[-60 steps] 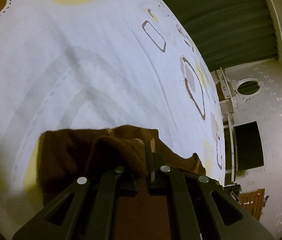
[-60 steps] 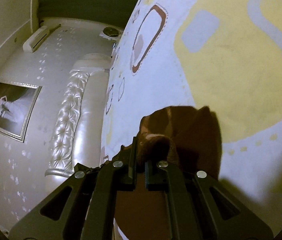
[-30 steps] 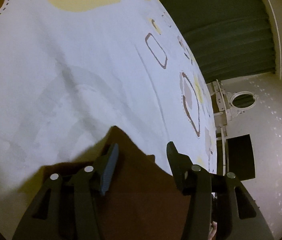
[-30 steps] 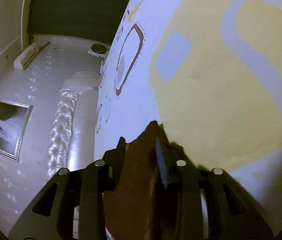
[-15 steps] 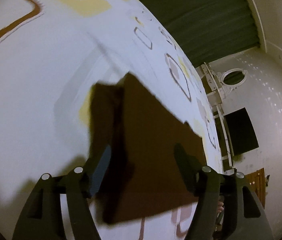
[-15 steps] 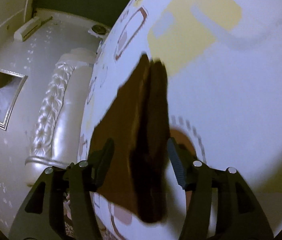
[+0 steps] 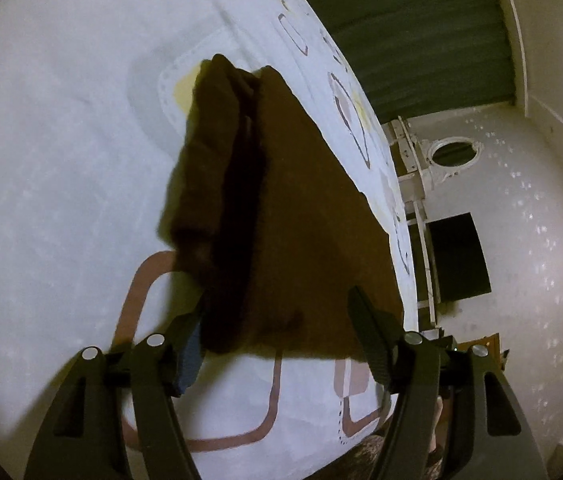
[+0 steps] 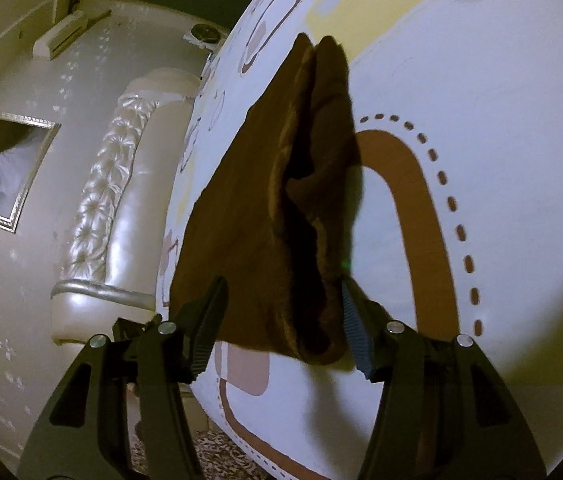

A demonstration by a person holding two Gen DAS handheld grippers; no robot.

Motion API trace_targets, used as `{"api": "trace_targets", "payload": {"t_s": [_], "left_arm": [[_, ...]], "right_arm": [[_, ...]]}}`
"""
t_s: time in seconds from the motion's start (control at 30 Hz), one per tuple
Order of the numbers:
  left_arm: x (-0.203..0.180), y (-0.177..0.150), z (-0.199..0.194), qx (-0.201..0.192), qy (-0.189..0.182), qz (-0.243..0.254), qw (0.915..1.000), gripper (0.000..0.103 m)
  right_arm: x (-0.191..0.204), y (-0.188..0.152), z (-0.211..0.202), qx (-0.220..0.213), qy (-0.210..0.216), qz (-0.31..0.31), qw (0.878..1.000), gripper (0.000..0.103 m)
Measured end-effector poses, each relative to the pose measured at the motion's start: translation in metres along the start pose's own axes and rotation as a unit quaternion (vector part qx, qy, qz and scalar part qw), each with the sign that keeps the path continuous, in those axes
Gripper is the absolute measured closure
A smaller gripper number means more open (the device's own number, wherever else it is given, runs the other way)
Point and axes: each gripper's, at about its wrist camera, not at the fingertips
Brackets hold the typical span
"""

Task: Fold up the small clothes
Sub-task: 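Release the sweater with the right gripper while the left gripper presses the fold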

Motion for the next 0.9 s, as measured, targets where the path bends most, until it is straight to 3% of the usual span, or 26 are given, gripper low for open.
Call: {"api": "trace_targets", "payload": {"t_s": [0.07, 0.13, 0.17, 0.2, 0.23, 0.33, 0.47, 0.63, 0.83, 0.9], "left_arm": [[-0.001, 0.0, 0.003, -0.001, 0.007, -0.001, 1.0, 0.04], [-0.002, -0.002, 0.006, 0.0, 0.034, 0.006, 0.9994, 0.063], [0.002, -0.003, 0.009, 0.001, 0.057, 0.005, 0.9984, 0.071], [0.005, -0.001, 0.01, 0.001, 0.071, -0.002, 0.9975, 0.089], [0.009, 0.0, 0.011, 0.001, 0.077, -0.011, 0.997, 0.095], [0.024, 0.005, 0.008, 0.006, 0.048, -0.049, 0.9976, 0.095], [0.017, 0.002, 0.009, -0.004, 0.066, -0.019, 0.9976, 0.096], [0.022, 0.005, 0.008, -0.001, 0.054, -0.027, 0.9982, 0.096], [0.027, 0.003, 0.003, -0.001, 0.052, -0.026, 0.9983, 0.095], [0.028, 0.002, 0.002, -0.002, 0.05, -0.026, 0.9984, 0.095]], "right_arm": [[0.001, -0.001, 0.003, 0.008, -0.007, -0.004, 1.0, 0.062], [0.0, -0.004, 0.006, 0.017, -0.024, -0.014, 0.999, 0.084], [0.0, -0.006, 0.007, 0.023, -0.038, -0.021, 0.999, 0.091], [-0.002, -0.007, 0.008, 0.028, -0.048, -0.025, 0.998, 0.096], [-0.006, -0.008, 0.007, 0.028, -0.047, -0.021, 0.998, 0.097], [-0.011, -0.01, 0.004, 0.019, -0.052, -0.021, 0.998, 0.098], [-0.012, -0.012, 0.004, 0.016, -0.053, -0.019, 0.998, 0.098], [-0.015, -0.012, -0.006, 0.018, -0.054, -0.016, 0.998, 0.096], [0.016, -0.002, -0.033, -0.004, -0.107, -0.053, 0.993, 0.09], [0.038, 0.005, -0.034, -0.016, -0.104, -0.072, 0.992, 0.09]]}}
Point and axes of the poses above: each gripper's, at about its wrist camera, not at the fingertips, and z roughly the way its jaws point, x to its left, y to its top, and after that the axes turned 12 degrees about -z, right-handed
